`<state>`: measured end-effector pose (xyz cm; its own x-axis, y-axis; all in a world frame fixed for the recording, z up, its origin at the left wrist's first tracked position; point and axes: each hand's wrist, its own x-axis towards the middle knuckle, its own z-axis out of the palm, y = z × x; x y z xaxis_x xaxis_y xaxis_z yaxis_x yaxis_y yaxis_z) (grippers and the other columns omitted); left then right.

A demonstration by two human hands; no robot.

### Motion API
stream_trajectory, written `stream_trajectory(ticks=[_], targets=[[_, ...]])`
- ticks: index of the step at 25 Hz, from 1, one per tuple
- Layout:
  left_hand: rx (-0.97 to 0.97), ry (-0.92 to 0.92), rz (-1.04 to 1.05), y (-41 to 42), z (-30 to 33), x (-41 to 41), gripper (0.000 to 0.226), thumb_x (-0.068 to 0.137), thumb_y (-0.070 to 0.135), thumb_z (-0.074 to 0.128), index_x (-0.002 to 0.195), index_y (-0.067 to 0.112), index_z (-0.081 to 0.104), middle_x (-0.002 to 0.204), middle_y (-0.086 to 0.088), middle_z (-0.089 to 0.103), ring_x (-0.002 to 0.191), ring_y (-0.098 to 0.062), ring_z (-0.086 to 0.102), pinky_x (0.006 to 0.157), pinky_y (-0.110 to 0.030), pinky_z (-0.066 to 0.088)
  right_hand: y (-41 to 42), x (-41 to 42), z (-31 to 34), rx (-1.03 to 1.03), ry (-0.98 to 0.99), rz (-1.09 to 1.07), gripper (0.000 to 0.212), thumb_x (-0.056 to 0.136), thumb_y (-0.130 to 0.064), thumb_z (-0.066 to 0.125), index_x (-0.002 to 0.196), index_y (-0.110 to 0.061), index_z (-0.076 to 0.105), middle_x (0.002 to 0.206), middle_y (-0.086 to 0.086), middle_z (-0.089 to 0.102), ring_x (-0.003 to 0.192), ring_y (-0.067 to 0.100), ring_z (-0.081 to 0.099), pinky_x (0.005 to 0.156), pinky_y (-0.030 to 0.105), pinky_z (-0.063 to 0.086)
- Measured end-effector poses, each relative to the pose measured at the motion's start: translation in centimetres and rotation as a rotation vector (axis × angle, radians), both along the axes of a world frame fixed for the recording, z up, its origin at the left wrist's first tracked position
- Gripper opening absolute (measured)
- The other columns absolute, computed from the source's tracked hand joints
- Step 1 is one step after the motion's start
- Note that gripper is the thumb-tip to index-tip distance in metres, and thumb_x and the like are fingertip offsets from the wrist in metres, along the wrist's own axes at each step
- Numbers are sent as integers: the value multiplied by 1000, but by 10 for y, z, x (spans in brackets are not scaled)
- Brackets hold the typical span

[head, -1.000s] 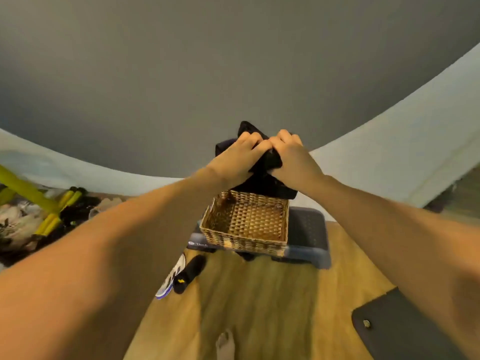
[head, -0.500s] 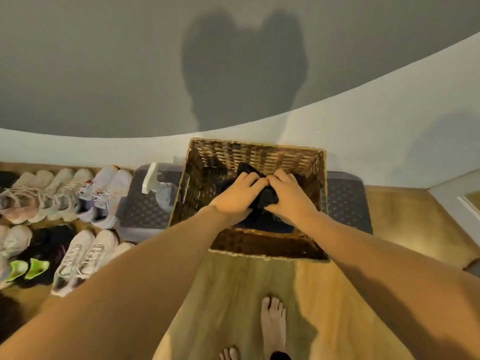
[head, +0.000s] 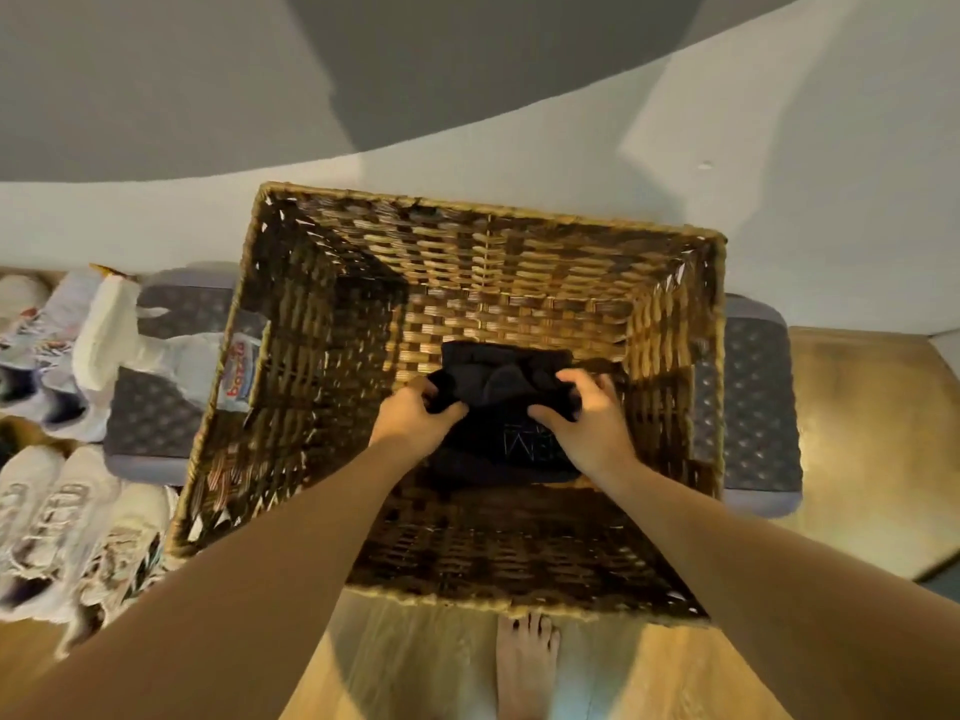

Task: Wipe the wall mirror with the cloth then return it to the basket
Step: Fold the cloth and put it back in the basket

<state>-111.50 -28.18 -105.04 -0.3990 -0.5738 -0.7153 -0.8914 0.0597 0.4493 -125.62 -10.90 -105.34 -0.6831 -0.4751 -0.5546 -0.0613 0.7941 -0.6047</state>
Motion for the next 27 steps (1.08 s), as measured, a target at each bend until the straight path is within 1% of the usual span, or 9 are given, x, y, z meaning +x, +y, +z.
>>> stream_trajectory(ticks=[4,6,9,11,13,16,19,22,27], targets=[[124,218,228,-7,-1,-10,18,91,21,76,106,14,67,113,-10,70,112,-28,66,97,-42,55,-4,-7,9,-153,91,-66,28,93,-25,77,119,-16,70,96,-5,60,94,14,59,85,26,49],[141,312,387,-8,3,-17,9,94,13,71,99,15,64,110,-14,71,105,-28,68,99,-48,55,-12,-13,15,-244,167,-134,17,94,-24,76,109,-16,72,91,-7,62,89,11,60,77,18,44],[39,226,525,-2,7,-21,20,99,25,67,116,20,59,116,-6,65,107,-23,64,99,-44,54,-19,-15,16,-138,80,-159,38,95,-31,74,128,-18,61,111,3,62,104,19,60,83,25,45],[55,90,485,8,7,-17,39,98,36,67,129,16,56,120,-6,60,112,-23,58,97,-39,50,-19,-9,14,34,-125,-121,52,95,-36,74,139,-20,53,131,7,59,119,25,59,91,35,49],[64,22,402,22,6,-11,45,100,36,64,139,14,54,131,-11,60,120,-28,57,101,-41,48,-15,1,14,92,-218,-177,50,98,-30,71,142,-17,50,132,9,60,127,30,58,93,36,48],[-60,107,418,32,5,-6,40,105,34,56,140,15,54,138,-12,59,129,-32,54,108,-46,47,-10,12,15,77,-53,-239,35,103,-25,63,134,-14,51,125,11,61,124,33,59,96,41,50],[-69,-38,394,33,3,-6,42,105,32,56,143,16,51,140,-14,57,129,-33,55,106,-47,49,-11,20,20,253,5,-168,58,102,-19,62,151,-26,32,145,11,47,129,34,54,98,46,52],[-86,-96,391,33,5,-4,47,102,27,62,142,15,43,142,-17,48,126,-35,55,103,-46,51,-7,27,26,319,76,140,78,101,-14,57,161,-41,15,163,7,19,139,35,43,100,47,50],[-161,31,59,22,42,4,50,101,22,60,146,15,37,146,-15,40,127,-35,52,107,-48,49,-6,29,63,327,73,325,72,107,-21,48,166,-30,9,168,10,15,147,37,35,111,47,45]])
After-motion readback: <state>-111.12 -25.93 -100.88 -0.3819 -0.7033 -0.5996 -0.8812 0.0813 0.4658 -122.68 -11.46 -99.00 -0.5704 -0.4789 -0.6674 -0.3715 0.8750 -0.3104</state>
